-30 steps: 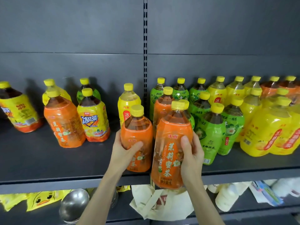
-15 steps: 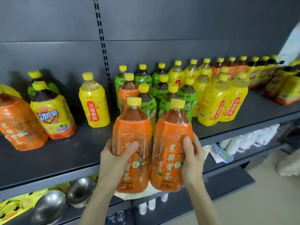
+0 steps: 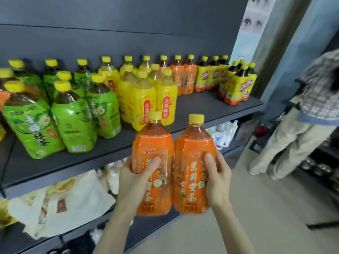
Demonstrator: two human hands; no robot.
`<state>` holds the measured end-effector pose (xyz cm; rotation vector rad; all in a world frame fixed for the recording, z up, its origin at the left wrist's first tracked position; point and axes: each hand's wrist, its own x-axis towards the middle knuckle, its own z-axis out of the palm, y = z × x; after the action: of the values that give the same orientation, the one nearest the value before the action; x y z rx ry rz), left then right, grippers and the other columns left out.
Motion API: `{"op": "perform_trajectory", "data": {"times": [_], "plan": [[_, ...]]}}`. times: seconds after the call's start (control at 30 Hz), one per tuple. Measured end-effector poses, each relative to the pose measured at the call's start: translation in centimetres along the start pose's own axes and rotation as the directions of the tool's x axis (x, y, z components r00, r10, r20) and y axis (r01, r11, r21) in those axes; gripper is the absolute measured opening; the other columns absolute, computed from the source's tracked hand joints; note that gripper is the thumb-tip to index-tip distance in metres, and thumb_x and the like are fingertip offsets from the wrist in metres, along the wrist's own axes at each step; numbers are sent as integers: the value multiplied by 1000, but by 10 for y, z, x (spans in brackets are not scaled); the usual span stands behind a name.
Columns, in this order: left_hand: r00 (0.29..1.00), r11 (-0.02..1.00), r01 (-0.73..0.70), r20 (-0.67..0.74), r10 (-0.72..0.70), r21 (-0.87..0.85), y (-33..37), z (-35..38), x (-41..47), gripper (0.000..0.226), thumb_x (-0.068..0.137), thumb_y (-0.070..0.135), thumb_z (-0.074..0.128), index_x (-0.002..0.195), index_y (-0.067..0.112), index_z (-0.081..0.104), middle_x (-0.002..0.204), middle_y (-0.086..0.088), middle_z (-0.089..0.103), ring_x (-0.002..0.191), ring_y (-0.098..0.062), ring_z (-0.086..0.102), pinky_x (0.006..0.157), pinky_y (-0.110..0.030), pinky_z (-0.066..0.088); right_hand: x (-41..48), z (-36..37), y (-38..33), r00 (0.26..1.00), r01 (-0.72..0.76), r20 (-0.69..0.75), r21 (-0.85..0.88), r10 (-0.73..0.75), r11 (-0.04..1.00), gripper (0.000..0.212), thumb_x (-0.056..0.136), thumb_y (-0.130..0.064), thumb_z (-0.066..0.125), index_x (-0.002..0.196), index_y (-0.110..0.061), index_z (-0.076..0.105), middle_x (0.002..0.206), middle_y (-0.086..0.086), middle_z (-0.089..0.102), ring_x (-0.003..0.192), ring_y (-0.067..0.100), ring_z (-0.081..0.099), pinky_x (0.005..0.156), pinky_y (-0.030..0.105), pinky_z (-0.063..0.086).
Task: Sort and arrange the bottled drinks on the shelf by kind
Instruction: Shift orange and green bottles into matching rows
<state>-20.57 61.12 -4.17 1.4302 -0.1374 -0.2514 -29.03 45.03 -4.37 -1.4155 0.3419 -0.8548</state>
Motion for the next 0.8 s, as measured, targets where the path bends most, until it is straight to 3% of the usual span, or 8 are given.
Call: {"op": "perform_trajectory", "data": {"times": [0.2, 0.33, 0.47, 0.53, 0.67, 0.8], "plan": [[998, 999, -13, 54, 11, 35, 0, 96, 25, 65, 42, 68, 75, 95, 32, 64, 83, 10, 75, 74, -9, 72, 60, -27, 54, 69, -73, 2, 999, -3, -47, -2, 3, 1000, 34, 84, -40, 58, 108, -15, 62, 79, -8, 72, 69, 6, 69, 58, 17, 52], [998, 998, -35, 51, 32, 50, -2, 146, 67, 66, 41, 71, 73, 97, 37, 63, 86, 13, 74, 78, -8, 71, 66, -32, 54, 125, -97, 13, 999, 18, -48, 29, -17, 999, 37, 84, -42, 61, 110, -16, 62, 86, -3, 73, 75, 12, 71, 61, 20, 54], [997, 996, -70, 15, 70, 54, -9, 194, 117, 63, 42, 71, 73, 96, 42, 62, 91, 14, 73, 87, -12, 70, 79, -42, 56, 194, -108, 26, 997, 67, -25, 0, -67, 998, 54, 78, -51, 63, 117, -12, 60, 93, -3, 73, 83, 13, 71, 66, 20, 54], [997, 996, -76, -5, 76, 45, -8, 215, 146, 62, 41, 71, 73, 95, 43, 61, 93, 13, 72, 89, -12, 70, 83, -46, 55, 230, -110, 33, 998, 62, -26, 8, -62, 998, 47, 82, -47, 63, 118, -17, 61, 98, -3, 73, 88, 14, 71, 68, 20, 54], [992, 993, -101, -67, 105, 53, -1, 250, 204, 67, 40, 74, 72, 95, 39, 60, 94, 9, 72, 88, -14, 70, 81, -45, 56, 301, -107, 40, 994, 102, 28, 17, -102, 995, 40, 80, -51, 62, 115, -33, 62, 105, -6, 72, 96, 14, 69, 73, 22, 55], [973, 985, -144, -166, 158, 94, 6, 277, 253, 62, 41, 74, 72, 91, 40, 57, 90, 16, 67, 83, -4, 66, 72, -31, 55, 363, -98, 49, 990, 114, 81, 36, -117, 993, 43, 78, -54, 61, 116, -34, 60, 104, -9, 72, 94, 11, 69, 72, 20, 54]]}}
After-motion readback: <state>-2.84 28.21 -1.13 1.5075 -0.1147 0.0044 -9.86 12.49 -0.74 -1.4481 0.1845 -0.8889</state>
